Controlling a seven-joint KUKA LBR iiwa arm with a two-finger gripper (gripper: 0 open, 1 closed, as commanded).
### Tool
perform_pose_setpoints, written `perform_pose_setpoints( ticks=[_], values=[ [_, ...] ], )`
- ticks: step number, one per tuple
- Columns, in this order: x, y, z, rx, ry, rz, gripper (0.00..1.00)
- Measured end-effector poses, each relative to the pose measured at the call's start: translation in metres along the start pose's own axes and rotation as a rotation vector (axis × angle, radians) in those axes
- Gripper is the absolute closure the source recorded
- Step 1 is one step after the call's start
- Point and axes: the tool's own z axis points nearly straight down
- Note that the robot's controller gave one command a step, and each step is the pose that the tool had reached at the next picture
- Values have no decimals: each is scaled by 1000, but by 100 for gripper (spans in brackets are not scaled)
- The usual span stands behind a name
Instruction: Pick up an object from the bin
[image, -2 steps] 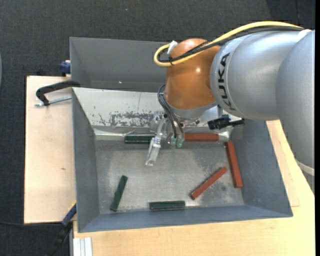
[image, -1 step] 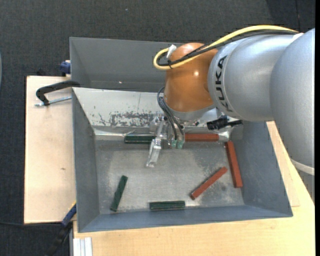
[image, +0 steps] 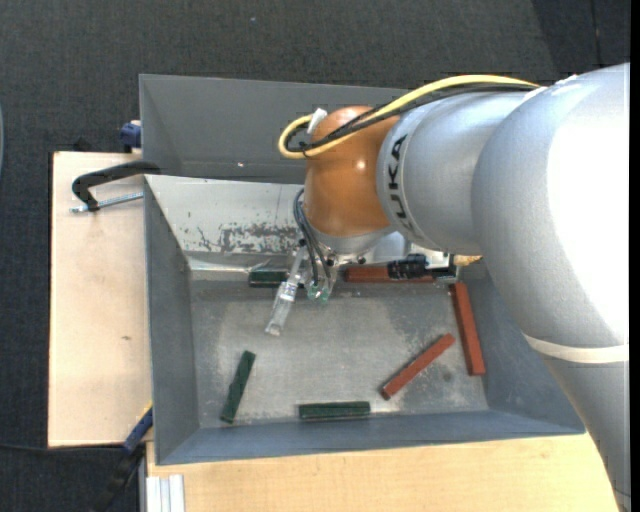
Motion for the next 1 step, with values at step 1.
perform_pose_setpoints(
  ticks=[1],
  values=[
    [1, -22, 29, 4, 9, -31, 0]
  ],
)
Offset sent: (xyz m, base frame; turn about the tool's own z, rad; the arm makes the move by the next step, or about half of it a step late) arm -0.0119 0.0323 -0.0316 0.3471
